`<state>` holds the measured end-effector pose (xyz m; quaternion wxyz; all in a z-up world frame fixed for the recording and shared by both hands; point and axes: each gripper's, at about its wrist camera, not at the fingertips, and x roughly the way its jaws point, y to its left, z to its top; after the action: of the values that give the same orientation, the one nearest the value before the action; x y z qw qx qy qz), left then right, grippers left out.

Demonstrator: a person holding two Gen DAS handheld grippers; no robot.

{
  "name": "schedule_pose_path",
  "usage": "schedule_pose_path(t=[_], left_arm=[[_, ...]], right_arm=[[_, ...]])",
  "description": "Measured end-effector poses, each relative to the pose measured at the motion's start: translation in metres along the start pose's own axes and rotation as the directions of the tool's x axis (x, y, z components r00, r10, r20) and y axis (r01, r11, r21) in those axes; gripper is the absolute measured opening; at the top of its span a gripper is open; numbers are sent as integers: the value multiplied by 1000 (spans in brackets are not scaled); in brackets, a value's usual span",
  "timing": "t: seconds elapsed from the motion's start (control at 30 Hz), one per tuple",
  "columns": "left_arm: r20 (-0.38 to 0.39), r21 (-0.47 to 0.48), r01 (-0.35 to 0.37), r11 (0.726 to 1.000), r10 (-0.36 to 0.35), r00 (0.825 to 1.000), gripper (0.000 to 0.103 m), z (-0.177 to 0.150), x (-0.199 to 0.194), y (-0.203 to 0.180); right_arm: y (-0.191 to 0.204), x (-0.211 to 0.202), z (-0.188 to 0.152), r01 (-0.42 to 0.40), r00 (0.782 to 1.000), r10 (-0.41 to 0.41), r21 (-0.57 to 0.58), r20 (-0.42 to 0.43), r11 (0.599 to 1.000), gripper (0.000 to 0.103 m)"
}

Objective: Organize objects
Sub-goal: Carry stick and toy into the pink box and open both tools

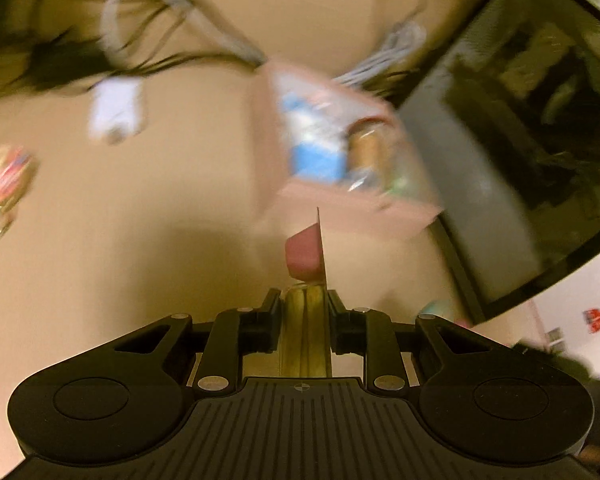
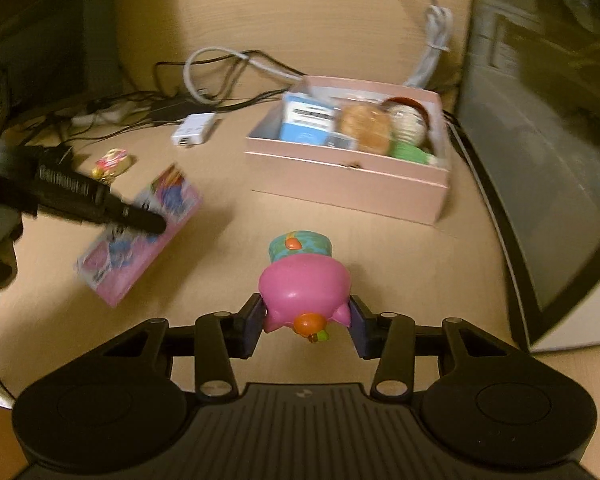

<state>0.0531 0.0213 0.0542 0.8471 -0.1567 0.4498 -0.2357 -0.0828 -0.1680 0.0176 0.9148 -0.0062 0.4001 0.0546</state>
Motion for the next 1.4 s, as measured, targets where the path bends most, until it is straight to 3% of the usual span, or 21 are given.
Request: schedule_pose_path(t=[0.23,0.33,0.5,0.63,0.8,0.97,1.2,1.33,1.4], left_arm=[[73,149,110,983,-122,990,26,76,38,-66],[98,144,138,980,-153,983,26,105,68,-85],[146,64,109,992,-117,982,26,126,132,-97],[101,17,51,999,-53,993,28,121,155,-92],[174,-23,59,998,-54,983,27,108,120,-72],[244,-75,88,993,-68,967,27,89,59,-36],[173,-135,-28,990,52,984,27,41,4,21],[163,-228,-31,973,70,984,27,11,-22,56],[168,-274,-38,961,87,982,27,-2,-37,74]], right_arm=[[-14,-9,-4,30,999,-30,60,12,998,44],[-20,-15,-2,49,998,-51,69,27,996,44],[-32,-20,0,69,996,-74,101,44,992,44],[-41,-19,1,84,995,-88,105,36,991,44],[-45,-17,5,101,994,-103,52,47,994,44],[-45,-10,34,95,992,-94,-13,87,995,44],[-28,16,131,132,972,-102,-136,211,982,44],[1,67,195,187,965,-123,-281,230,941,44],[21,103,215,200,970,-125,-390,208,899,44]])
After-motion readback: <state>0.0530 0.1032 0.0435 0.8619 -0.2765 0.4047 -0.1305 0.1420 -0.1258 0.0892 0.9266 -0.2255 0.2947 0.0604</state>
